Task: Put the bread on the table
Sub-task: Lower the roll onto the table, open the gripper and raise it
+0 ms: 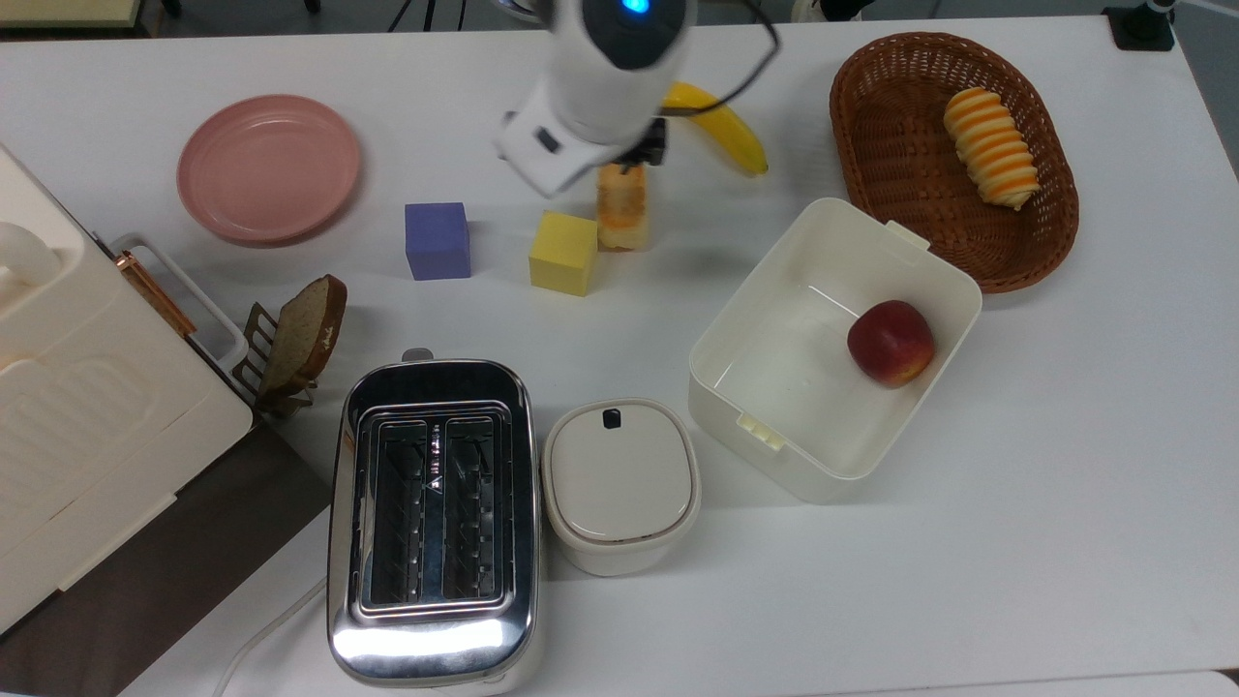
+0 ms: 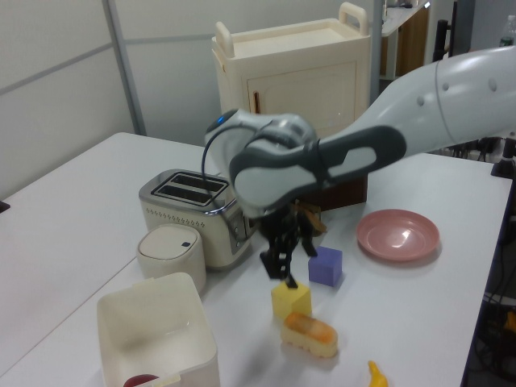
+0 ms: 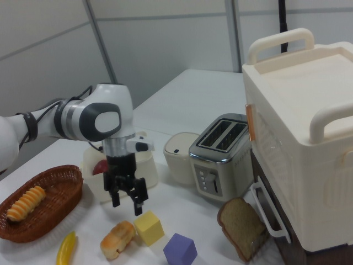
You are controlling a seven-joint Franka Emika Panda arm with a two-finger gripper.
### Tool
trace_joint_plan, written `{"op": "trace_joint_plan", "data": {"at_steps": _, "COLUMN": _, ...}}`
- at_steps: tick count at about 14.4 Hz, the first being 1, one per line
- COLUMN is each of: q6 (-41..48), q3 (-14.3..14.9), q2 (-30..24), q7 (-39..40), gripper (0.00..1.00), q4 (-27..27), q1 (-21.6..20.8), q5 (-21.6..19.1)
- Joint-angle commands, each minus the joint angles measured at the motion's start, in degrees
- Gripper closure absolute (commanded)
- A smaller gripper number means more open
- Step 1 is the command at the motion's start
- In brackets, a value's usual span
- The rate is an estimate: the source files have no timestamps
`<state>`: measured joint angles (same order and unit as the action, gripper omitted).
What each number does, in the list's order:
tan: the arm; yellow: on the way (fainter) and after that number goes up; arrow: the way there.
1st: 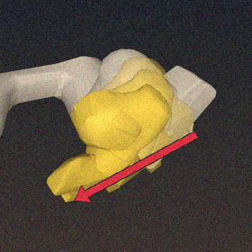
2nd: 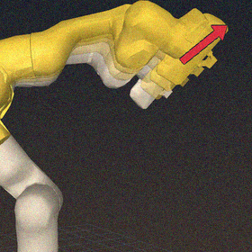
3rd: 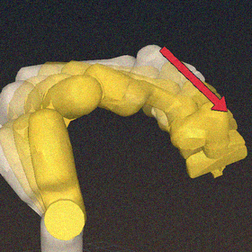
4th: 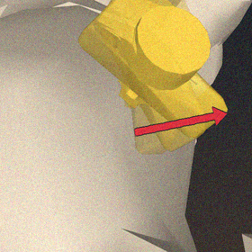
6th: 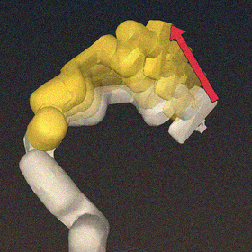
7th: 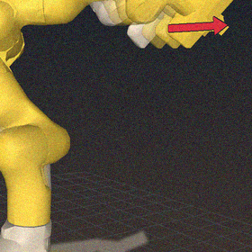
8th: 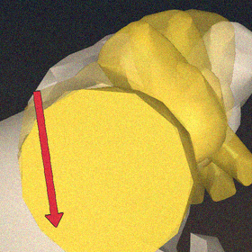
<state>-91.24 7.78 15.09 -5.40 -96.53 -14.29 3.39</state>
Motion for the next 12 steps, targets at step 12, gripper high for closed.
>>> {"op": "trace_joint_plan", "data": {"at_steps": 12, "q6": -8.07, "q3": 0.13, "q2": -5.24, "q7": -8.31, "gripper": 0.00, "q4": 6.35, "q1": 8.23, "q5": 0.57}}
